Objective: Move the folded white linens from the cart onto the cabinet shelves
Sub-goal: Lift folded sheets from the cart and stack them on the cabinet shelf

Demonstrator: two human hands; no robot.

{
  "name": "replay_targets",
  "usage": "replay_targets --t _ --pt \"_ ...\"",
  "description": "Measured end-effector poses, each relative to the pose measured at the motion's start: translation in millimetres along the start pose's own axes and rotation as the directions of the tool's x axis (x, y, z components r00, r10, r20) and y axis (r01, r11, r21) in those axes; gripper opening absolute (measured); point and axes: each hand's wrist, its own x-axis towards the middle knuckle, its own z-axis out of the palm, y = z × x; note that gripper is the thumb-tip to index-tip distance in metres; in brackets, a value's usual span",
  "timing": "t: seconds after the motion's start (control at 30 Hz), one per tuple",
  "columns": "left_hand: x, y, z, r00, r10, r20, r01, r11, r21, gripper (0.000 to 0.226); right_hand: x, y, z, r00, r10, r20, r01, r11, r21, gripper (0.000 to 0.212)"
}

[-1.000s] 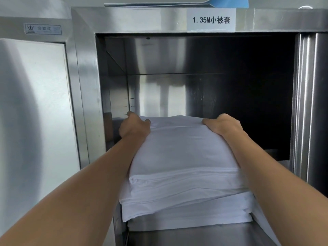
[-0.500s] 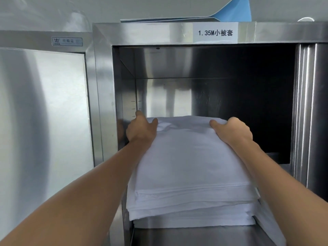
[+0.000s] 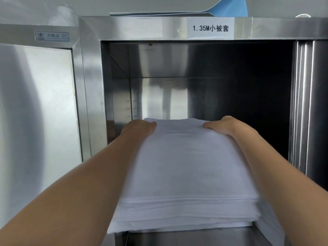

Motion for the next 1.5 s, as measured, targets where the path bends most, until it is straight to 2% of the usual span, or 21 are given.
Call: replay_targets --t 0.1,0.23,0.3,0.37,0.47,0.57,0.67,0.83,1.07,1.37,1.5 --pt "7 -1 1 0.999 -0.037 0.005 0.037 0.999 0.002 0.062 12 -6 6 0.999 0.028 -0.015 -0.028 0.999 -0.026 0.050" --pt "17 -6 2 0.998 -0.055 -0.016 0.054 0.993 -0.101 0.040 19 -15 16 0.995 0.016 -0.099 -0.026 0.995 -0.091 0.040" --pt "21 -8 4 0.999 -0.046 -0.028 0.041 0.986 -0.163 0.040 24 -13 21 0.992 0.010 -0.125 -0.012 1.000 -0.018 0.043" --pt "21 -9 5 0.998 -0.038 -0.051 0.024 0.969 -0.245 0.039 28 -6 25 0.987 0.008 -0.164 0.015 0.990 0.140 0.048" --pt "17 -8 6 0.985 -0.059 -0.164 -0.010 0.921 -0.390 0.039 31 5 31 0.951 -0.046 -0.307 0.148 0.936 0.318 0.045" --pt "3 -4 2 0.948 -0.069 -0.311 -0.113 0.840 -0.530 0.046 20 10 31 0.875 -0.101 -0.474 0.317 0.860 0.400 0.046" --pt "-22 5 -10 0.895 -0.078 -0.440 -0.228 0.766 -0.600 0.051 0 11 25 0.791 -0.083 -0.606 0.435 0.773 0.462 0.046" --pt "-55 18 -35 0.813 -0.077 -0.578 -0.392 0.662 -0.639 0.040 -33 15 6 0.678 -0.032 -0.734 0.564 0.662 0.493 0.049" --pt "-109 17 -56 0.720 -0.047 -0.693 -0.527 0.612 -0.590 0.036 -83 21 -17 0.610 -0.040 -0.791 0.691 0.516 0.506 0.053" --pt "-164 10 -81 0.655 -0.032 -0.755 -0.584 0.613 -0.532 0.039 -140 25 -38 0.538 -0.066 -0.840 0.767 0.451 0.456 0.047" --pt "-178 6 -85 0.634 -0.012 -0.773 -0.624 0.583 -0.521 0.037 -164 29 -44 0.477 -0.056 -0.877 0.797 0.448 0.405 0.046"
